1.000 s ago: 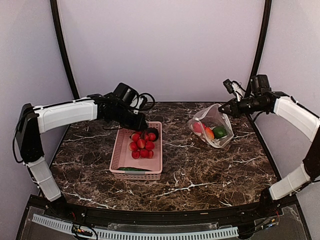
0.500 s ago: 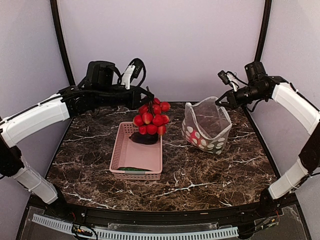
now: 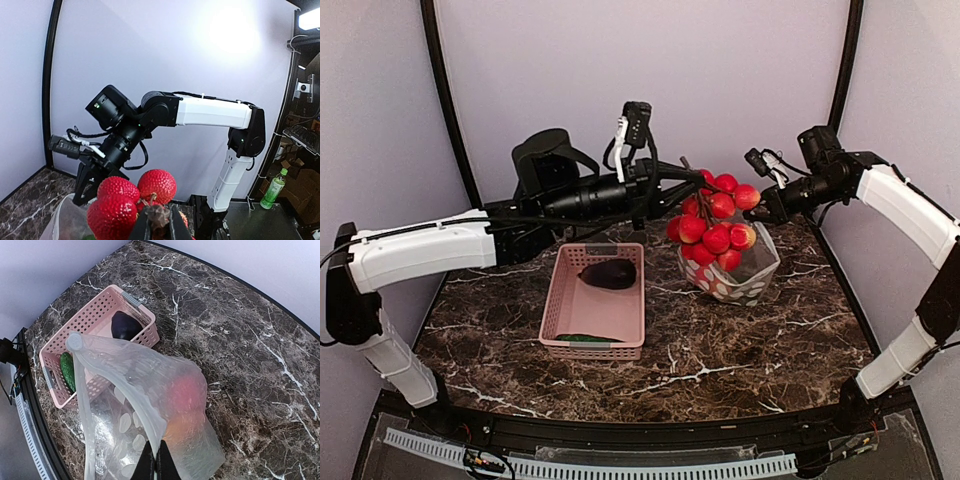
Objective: Place the food in the zip-top bag and seal the zipper
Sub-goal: Place the fake fruit in the zipper food storage bag.
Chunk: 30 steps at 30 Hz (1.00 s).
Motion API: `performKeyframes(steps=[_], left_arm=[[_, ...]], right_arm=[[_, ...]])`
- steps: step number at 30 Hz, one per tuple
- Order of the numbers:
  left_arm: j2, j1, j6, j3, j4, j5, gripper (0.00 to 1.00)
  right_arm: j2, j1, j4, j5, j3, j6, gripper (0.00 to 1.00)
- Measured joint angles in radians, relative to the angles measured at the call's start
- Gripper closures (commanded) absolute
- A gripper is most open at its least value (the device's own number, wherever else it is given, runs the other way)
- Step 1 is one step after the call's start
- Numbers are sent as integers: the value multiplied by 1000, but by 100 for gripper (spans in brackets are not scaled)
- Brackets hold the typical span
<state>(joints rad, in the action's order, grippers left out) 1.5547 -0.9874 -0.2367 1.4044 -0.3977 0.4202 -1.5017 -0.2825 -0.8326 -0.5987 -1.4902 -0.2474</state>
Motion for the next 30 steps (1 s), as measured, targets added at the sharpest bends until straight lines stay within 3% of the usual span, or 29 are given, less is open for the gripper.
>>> performKeyframes(steps=[4, 10, 19, 30], left_arm=[[132, -9, 3, 17, -145, 25, 99], [288, -10, 36, 52, -232, 36, 99], [372, -9, 186, 77, -335, 42, 99], [469, 9, 332, 106, -327, 43, 99]], right_arm=[[0, 0, -6, -10, 0, 8, 100], [0, 0, -26, -35, -2, 21, 100], [0, 0, -51, -71, -4, 26, 100], [8, 6, -56, -80, -4, 37, 100]])
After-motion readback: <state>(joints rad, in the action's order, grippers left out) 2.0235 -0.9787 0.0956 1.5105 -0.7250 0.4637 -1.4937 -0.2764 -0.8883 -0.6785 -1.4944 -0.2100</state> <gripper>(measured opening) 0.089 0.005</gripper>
